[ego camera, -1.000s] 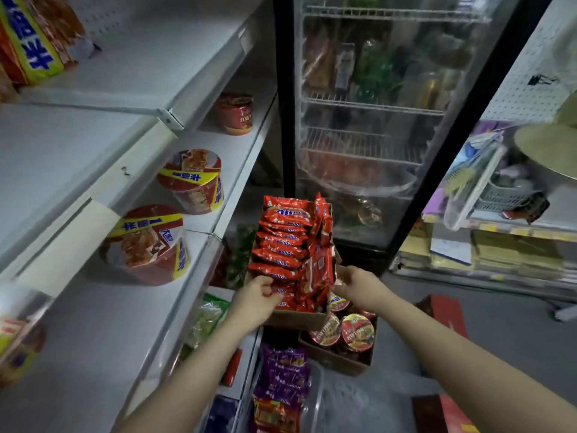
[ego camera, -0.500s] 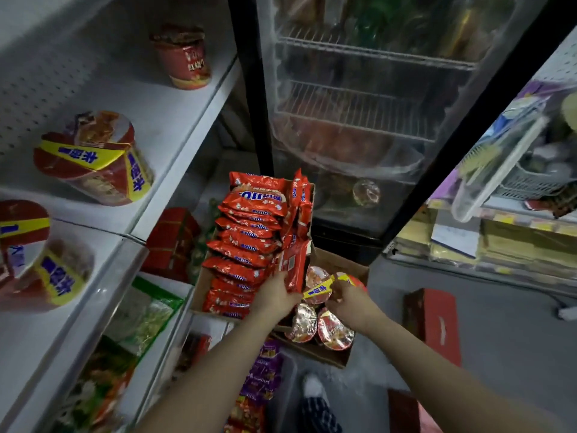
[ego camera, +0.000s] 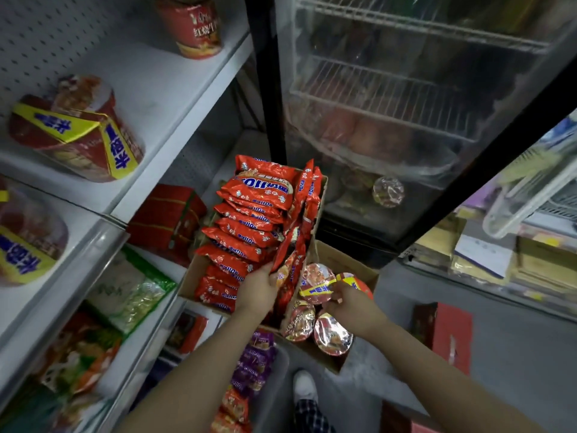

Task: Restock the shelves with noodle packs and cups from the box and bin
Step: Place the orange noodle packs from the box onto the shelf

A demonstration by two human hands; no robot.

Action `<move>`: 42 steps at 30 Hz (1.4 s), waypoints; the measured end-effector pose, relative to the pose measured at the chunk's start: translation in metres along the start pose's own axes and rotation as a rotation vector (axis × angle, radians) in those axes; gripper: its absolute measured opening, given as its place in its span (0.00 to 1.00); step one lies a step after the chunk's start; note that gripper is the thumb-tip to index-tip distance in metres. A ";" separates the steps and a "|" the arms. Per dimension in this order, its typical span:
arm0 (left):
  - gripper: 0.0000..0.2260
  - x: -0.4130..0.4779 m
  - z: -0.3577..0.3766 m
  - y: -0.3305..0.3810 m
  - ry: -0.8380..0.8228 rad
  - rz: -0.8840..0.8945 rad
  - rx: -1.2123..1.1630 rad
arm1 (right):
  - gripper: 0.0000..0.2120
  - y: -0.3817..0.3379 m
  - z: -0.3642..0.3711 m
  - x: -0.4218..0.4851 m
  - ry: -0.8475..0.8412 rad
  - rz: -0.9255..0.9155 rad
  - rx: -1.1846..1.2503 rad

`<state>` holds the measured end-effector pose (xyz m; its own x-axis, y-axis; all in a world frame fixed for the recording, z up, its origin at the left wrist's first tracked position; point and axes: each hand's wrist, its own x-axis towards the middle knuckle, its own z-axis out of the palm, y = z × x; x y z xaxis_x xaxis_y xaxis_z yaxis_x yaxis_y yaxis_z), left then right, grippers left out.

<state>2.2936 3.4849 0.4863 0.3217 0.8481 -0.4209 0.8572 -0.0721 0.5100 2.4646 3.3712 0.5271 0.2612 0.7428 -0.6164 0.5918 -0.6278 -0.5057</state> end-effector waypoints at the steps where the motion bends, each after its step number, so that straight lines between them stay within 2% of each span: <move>1: 0.15 -0.005 -0.013 -0.002 -0.006 0.007 -0.067 | 0.22 -0.003 -0.003 -0.003 -0.002 -0.014 -0.017; 6: 0.12 -0.051 -0.091 -0.014 -0.101 0.018 -0.308 | 0.26 -0.036 -0.028 -0.033 -0.051 -0.143 -0.039; 10: 0.09 -0.115 -0.149 -0.024 -0.212 -0.063 -0.581 | 0.19 -0.071 -0.027 -0.055 -0.136 -0.330 0.132; 13: 0.08 -0.172 -0.181 -0.050 -0.196 -0.105 -0.709 | 0.28 -0.100 -0.010 -0.086 -0.286 -0.341 0.240; 16: 0.12 -0.237 -0.206 -0.083 -0.108 -0.107 -0.860 | 0.37 -0.129 0.018 -0.131 -0.365 -0.381 0.327; 18: 0.15 -0.288 -0.217 -0.104 -0.013 -0.109 -1.010 | 0.36 -0.143 0.044 -0.162 -0.398 -0.368 0.465; 22: 0.11 -0.393 -0.219 -0.153 0.222 -0.115 -1.234 | 0.42 -0.169 0.118 -0.225 -0.584 -0.356 0.535; 26: 0.09 -0.491 -0.205 -0.199 0.438 -0.178 -1.385 | 0.31 -0.212 0.199 -0.294 -0.782 -0.397 0.630; 29: 0.10 -0.559 -0.201 -0.222 0.539 -0.214 -1.485 | 0.26 -0.247 0.242 -0.345 -0.761 -0.445 0.666; 33: 0.13 -0.644 -0.211 -0.250 0.555 -0.293 -1.496 | 0.29 -0.288 0.276 -0.391 -0.779 -0.568 0.598; 35: 0.17 -0.682 -0.219 -0.265 0.523 -0.322 -1.451 | 0.24 -0.310 0.287 -0.410 -0.819 -0.664 0.470; 38: 0.22 -0.730 -0.234 -0.284 0.677 -0.408 -1.367 | 0.19 -0.348 0.303 -0.440 -0.870 -0.846 0.197; 42: 0.33 -0.781 -0.249 -0.304 0.866 -0.453 -1.088 | 0.14 -0.398 0.323 -0.480 -0.920 -1.074 -0.076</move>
<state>1.6816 2.9751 0.8466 -0.5613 0.7620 -0.3229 -0.0299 0.3713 0.9280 1.8576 3.1892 0.8294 -0.9011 0.4103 -0.1405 0.2282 0.1730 -0.9581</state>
